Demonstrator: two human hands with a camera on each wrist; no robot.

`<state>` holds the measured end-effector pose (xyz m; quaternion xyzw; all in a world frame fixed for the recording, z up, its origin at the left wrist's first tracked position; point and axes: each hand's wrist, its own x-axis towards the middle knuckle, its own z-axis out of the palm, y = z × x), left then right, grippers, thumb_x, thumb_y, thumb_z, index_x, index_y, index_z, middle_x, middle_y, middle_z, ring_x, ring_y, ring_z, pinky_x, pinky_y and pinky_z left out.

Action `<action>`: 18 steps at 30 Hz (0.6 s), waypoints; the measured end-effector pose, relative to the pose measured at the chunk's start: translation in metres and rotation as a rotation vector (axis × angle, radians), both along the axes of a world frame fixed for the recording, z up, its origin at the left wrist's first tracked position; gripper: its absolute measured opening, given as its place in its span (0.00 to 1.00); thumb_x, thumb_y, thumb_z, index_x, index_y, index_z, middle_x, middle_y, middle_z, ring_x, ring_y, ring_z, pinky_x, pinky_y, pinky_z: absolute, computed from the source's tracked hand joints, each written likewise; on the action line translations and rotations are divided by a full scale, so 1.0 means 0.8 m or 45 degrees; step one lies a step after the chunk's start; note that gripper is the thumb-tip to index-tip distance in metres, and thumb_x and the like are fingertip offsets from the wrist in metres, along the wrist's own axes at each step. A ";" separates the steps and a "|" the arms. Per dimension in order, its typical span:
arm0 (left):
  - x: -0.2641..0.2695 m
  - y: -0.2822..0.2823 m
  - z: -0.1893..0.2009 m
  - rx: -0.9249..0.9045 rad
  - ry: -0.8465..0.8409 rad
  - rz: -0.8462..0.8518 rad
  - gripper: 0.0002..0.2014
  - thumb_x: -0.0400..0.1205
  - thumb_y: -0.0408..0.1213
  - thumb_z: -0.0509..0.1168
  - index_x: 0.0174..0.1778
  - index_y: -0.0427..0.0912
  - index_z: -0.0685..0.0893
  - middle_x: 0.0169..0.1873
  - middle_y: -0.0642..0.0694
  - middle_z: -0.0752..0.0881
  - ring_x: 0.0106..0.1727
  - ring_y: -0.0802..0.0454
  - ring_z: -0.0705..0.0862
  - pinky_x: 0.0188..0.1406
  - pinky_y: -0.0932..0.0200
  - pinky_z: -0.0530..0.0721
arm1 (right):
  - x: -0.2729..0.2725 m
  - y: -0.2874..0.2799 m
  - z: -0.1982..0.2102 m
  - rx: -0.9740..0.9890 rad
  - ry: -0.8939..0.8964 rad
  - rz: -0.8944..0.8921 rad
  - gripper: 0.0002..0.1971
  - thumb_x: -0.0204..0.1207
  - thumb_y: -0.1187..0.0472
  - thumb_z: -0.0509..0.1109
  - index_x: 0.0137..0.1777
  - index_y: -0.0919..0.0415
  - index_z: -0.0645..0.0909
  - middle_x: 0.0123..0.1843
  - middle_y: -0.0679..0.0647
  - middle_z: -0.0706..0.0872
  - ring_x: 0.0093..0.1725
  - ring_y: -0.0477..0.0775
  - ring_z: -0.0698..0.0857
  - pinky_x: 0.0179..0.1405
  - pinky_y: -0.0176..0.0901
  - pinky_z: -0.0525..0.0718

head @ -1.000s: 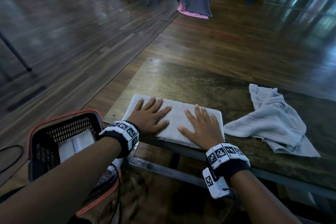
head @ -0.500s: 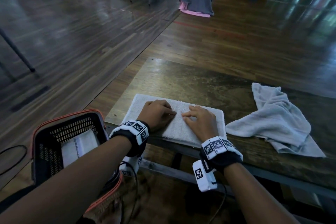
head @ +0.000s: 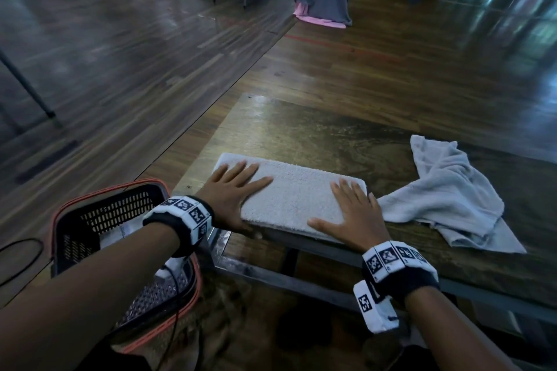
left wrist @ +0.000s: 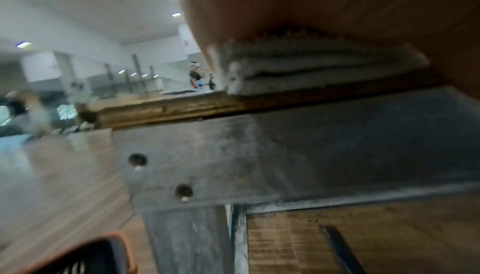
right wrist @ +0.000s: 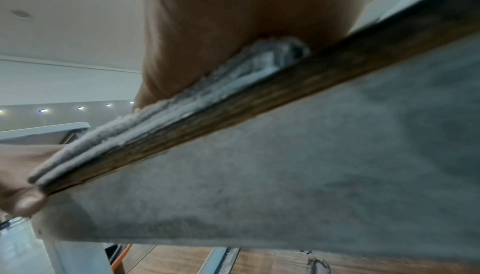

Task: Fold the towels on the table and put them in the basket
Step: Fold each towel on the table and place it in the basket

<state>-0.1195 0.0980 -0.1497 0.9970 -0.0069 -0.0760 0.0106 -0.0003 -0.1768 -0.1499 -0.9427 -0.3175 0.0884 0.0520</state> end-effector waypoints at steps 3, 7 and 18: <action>-0.017 0.019 0.004 -0.057 0.061 0.100 0.61 0.50 0.87 0.52 0.71 0.72 0.24 0.81 0.52 0.32 0.81 0.48 0.30 0.79 0.36 0.36 | 0.002 -0.021 0.003 0.017 0.038 -0.033 0.65 0.48 0.12 0.39 0.83 0.51 0.43 0.86 0.47 0.41 0.84 0.48 0.39 0.82 0.60 0.41; -0.048 0.048 0.014 -0.141 0.193 0.287 0.65 0.47 0.87 0.54 0.73 0.68 0.24 0.80 0.51 0.29 0.82 0.45 0.31 0.78 0.33 0.36 | 0.002 -0.041 0.011 -0.038 0.056 -0.053 0.64 0.51 0.14 0.42 0.83 0.54 0.42 0.86 0.49 0.41 0.84 0.50 0.39 0.82 0.62 0.43; -0.114 0.021 0.021 -1.026 -0.437 1.169 0.16 0.79 0.43 0.65 0.60 0.41 0.78 0.53 0.36 0.86 0.53 0.40 0.86 0.58 0.50 0.82 | -0.004 0.050 0.088 0.264 0.097 0.014 0.41 0.64 0.22 0.56 0.74 0.44 0.69 0.78 0.52 0.70 0.80 0.53 0.61 0.77 0.57 0.50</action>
